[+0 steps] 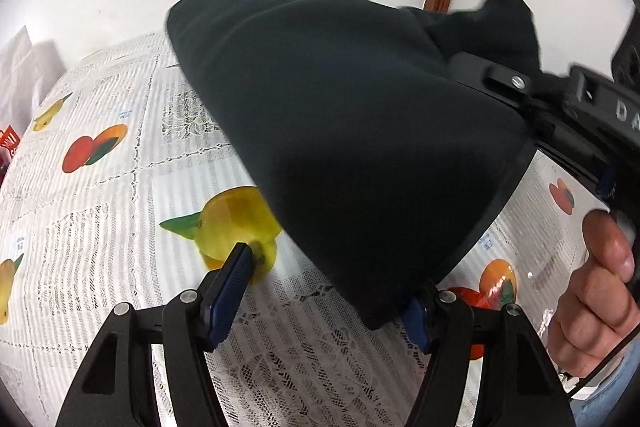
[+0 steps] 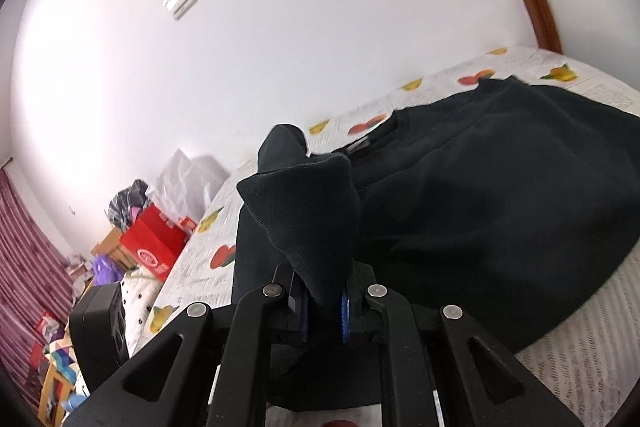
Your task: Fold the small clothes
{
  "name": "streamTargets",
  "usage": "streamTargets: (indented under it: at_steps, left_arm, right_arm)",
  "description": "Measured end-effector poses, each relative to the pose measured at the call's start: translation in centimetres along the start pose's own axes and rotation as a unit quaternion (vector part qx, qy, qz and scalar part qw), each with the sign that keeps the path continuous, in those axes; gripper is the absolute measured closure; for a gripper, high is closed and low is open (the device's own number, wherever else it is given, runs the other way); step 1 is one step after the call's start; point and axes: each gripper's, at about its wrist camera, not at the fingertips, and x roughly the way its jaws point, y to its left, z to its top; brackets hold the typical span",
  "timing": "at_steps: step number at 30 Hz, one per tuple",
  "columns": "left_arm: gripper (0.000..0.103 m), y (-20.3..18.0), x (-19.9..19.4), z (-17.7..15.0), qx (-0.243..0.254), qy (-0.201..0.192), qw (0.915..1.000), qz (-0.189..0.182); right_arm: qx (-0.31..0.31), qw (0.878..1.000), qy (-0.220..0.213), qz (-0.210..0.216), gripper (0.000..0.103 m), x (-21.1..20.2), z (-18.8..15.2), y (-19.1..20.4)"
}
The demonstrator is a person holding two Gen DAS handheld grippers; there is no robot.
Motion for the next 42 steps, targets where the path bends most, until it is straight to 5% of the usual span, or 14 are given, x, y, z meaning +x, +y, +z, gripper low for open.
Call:
streamTargets:
  at_steps: [7, 10, 13, 15, 21, 37, 42]
  left_arm:
    - [0.037, -0.2, 0.4, 0.5, 0.009, 0.000, 0.9999, 0.006]
    - [0.037, -0.3, 0.4, 0.4, 0.009, -0.003, 1.0000, 0.004]
    - [0.050, -0.4, 0.5, 0.4, 0.007, -0.008, 0.9999, -0.007]
    - [0.074, 0.3, 0.8, 0.5, 0.007, -0.009, 0.9997, -0.022]
    - [0.083, 2.0, 0.6, 1.0, -0.011, -0.017, 0.9995, -0.022]
    - [0.086, 12.2, -2.2, -0.6, -0.089, -0.034, 0.9953, 0.015]
    - [0.082, 13.8, -2.4, -1.1, -0.113, -0.030, 0.9931, 0.002]
  right_arm:
    - [-0.018, 0.993, 0.085, -0.074, 0.088, 1.7, -1.7, -2.3]
    - [-0.050, 0.990, 0.090, -0.096, 0.085, 1.4, -1.2, -1.8]
    - [-0.065, 0.986, 0.113, -0.106, 0.084, 2.0, -1.2, -1.9]
    - [-0.083, 0.983, 0.116, -0.115, 0.085, 2.7, -1.5, -1.5]
    - [-0.104, 0.980, 0.123, -0.118, 0.088, 3.7, -1.6, -0.4]
    - [-0.153, 0.973, 0.160, -0.068, 0.091, 9.8, -3.0, 7.2]
    - [-0.149, 0.974, 0.161, -0.065, 0.090, 10.3, -3.4, 8.2]
